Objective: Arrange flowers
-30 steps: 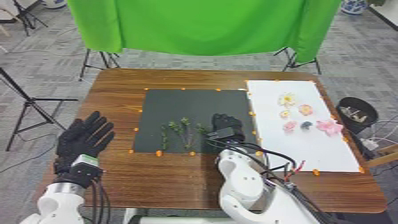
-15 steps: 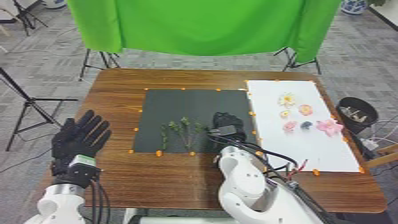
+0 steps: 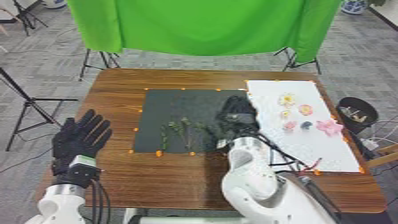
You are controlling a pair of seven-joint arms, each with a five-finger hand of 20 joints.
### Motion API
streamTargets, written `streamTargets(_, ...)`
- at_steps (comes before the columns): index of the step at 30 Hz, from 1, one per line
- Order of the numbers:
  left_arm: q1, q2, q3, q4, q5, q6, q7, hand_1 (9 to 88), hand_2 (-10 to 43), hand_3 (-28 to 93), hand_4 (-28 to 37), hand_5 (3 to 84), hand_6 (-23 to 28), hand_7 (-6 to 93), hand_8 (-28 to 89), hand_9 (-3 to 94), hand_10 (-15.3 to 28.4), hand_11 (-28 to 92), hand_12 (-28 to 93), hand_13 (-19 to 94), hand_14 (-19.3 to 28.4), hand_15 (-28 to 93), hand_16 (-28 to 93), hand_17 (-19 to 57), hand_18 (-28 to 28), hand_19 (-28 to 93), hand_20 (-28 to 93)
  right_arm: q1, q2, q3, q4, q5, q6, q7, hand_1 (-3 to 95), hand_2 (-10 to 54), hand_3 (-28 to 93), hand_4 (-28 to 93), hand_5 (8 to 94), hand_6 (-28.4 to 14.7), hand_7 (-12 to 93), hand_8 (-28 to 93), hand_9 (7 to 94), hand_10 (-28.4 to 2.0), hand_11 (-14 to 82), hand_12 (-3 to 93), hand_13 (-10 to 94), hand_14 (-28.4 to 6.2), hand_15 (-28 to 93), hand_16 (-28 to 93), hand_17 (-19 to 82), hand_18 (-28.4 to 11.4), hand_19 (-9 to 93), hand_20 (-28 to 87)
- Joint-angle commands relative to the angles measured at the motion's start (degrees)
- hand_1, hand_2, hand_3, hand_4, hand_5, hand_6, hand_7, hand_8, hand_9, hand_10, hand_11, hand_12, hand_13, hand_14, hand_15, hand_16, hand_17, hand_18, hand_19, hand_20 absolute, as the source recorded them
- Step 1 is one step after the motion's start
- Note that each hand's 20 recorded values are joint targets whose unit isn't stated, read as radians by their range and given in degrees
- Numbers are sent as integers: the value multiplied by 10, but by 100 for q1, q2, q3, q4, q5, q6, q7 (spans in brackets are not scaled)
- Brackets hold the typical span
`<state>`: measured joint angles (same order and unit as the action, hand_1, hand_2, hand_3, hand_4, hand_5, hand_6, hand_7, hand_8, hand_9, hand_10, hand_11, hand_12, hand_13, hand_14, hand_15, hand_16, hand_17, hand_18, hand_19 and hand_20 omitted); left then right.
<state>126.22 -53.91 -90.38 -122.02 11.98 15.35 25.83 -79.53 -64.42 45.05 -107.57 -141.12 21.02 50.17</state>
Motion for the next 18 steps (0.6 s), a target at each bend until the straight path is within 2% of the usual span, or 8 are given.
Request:
streamTargets(1, 94, -85, -13, -20, 26, -226, 186, 294, 97, 711, -282, 430, 106, 121, -83, 351, 164, 269, 102, 259, 172, 431, -83, -67, 151, 369, 88, -560, 1166, 2114, -199, 1200, -1063, -2014, 471, -95, 835, -283, 546, -34, 380, -176, 615, -154, 214, 170, 600, -112, 520, 309, 286, -220, 835, 418)
streamTargets(2, 113, -95, -20, -26, 27, -239, 192, 294, 98, 711, -283, 429, 106, 121, -83, 352, 164, 268, 102, 259, 172, 431, -83, -67, 151, 368, 88, -665, 1258, 2251, -186, 1282, -1008, -2138, 455, -95, 843, -283, 532, -30, 370, -183, 583, -153, 197, 166, 567, -118, 514, 258, 271, -209, 818, 417)
streamTargets(3, 126, -93, -19, -29, 26, -259, 204, 293, 100, 710, -283, 429, 106, 120, -83, 352, 164, 268, 103, 260, 172, 430, -82, -67, 151, 368, 89, -732, 1348, 2299, -189, 1091, -979, -1964, 437, -95, 838, -283, 523, -28, 356, -188, 560, -154, 182, 162, 543, -122, 497, 221, 260, -203, 800, 412)
streamTargets(4, 109, -111, -22, -17, 38, -263, 164, 291, 103, 709, -283, 428, 105, 120, -83, 352, 164, 267, 103, 260, 172, 430, -82, -67, 151, 367, 89, -828, 1399, 2394, -187, 869, -1065, -1866, 421, -95, 826, -283, 521, -31, 339, -189, 552, -154, 174, 159, 535, -124, 476, 198, 257, -201, 790, 407)
streamTargets(5, 127, -109, -20, -28, 27, -255, 190, 290, 105, 710, -283, 429, 105, 119, -82, 352, 164, 267, 103, 260, 172, 430, -82, -67, 151, 367, 89, -927, 1452, 2501, -207, 795, -1178, -1872, 410, -95, 812, -283, 522, -32, 318, -185, 552, -151, 167, 155, 536, -122, 456, 185, 257, -200, 784, 401)
streamTargets(9, 143, -116, -28, -19, 11, -282, 220, 286, 113, 710, -283, 429, 105, 118, -82, 353, 164, 265, 103, 261, 173, 428, -81, -66, 151, 365, 90, -1353, 1530, 2961, -419, 896, -2075, -1859, 412, -95, 820, -283, 522, -30, 265, -168, 549, -130, 144, 147, 534, -117, 381, 172, 255, -198, 765, 386)
streamTargets(13, 161, -103, -41, -5, -25, -358, 263, 284, 116, 711, -283, 430, 105, 118, -82, 354, 164, 264, 104, 262, 172, 425, -80, -66, 151, 364, 91, -1585, 1498, 3135, -498, 513, -3016, -2057, 423, -95, 843, -283, 485, -37, 217, -152, 493, -123, 108, 142, 496, -114, 326, 175, 246, -198, 753, 378)
streamTargets(18, 90, -95, 18, 49, -32, -477, 302, 265, 122, 719, -283, 428, 103, 116, -81, 353, 163, 262, 105, 262, 173, 425, -78, -66, 151, 363, 92, -1701, 1394, 3259, -510, 611, -3727, -2103, 463, -95, 864, -283, 464, -36, 186, -139, 440, -116, 79, 130, 466, -103, 266, 186, 235, -198, 740, 371)
